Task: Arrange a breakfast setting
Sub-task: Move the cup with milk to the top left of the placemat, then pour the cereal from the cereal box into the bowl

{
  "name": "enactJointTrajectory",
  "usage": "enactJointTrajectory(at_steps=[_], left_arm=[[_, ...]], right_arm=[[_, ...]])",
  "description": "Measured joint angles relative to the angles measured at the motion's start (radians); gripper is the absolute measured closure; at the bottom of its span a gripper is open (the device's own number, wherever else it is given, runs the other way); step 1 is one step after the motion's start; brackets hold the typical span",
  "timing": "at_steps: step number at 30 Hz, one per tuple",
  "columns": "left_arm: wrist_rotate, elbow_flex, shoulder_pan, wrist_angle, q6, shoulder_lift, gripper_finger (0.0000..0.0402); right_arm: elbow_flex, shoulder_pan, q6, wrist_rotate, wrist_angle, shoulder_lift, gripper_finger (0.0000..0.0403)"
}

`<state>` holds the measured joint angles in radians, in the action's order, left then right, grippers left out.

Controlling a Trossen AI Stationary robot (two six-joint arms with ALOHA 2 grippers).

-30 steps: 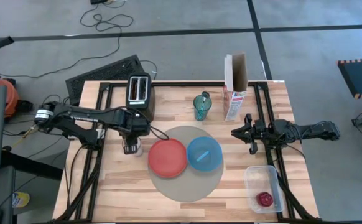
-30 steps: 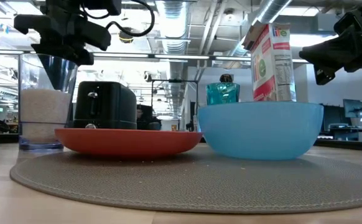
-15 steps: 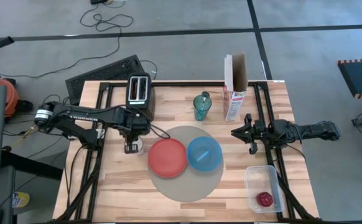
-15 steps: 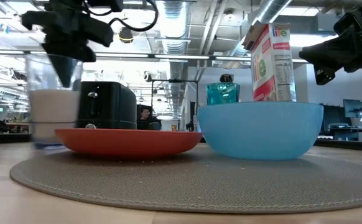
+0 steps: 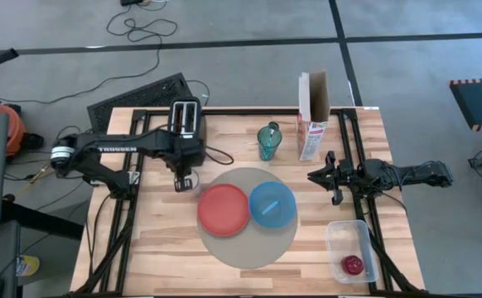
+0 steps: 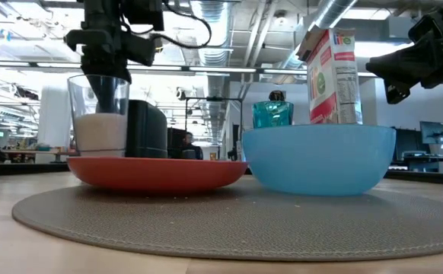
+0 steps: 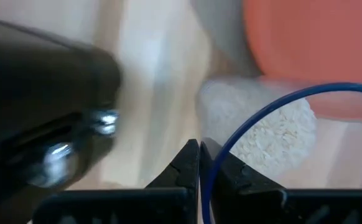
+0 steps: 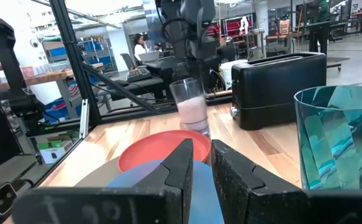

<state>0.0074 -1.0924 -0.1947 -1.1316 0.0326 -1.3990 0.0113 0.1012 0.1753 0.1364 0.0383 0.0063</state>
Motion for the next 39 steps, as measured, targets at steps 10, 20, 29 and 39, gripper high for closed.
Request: enactJointTrajectory(at_steps=[10,20,29,39], left_arm=[[0.011,0.003,-0.03,0.004,-0.007,-0.051,0.0378],[0.005,0.0,-0.03,0.018,0.029,-0.02,0.029],[0.006,-0.063,-0.03,-0.023,0.032,-0.021,0.0242],[-0.076,-0.255,-0.013,-0.078,0.034,0.028,0.0243]], right_arm=[[0.0,0.0,0.0,-0.001,0.0,0.0,0.0317],[0.0,0.0,0.0,-0.002,0.001,0.0,0.0317],[0.0,0.0,0.0,-0.002,0.005,0.0,0.0317],[-0.001,0.0,0.033,-0.002,0.007,0.0,0.0317]])
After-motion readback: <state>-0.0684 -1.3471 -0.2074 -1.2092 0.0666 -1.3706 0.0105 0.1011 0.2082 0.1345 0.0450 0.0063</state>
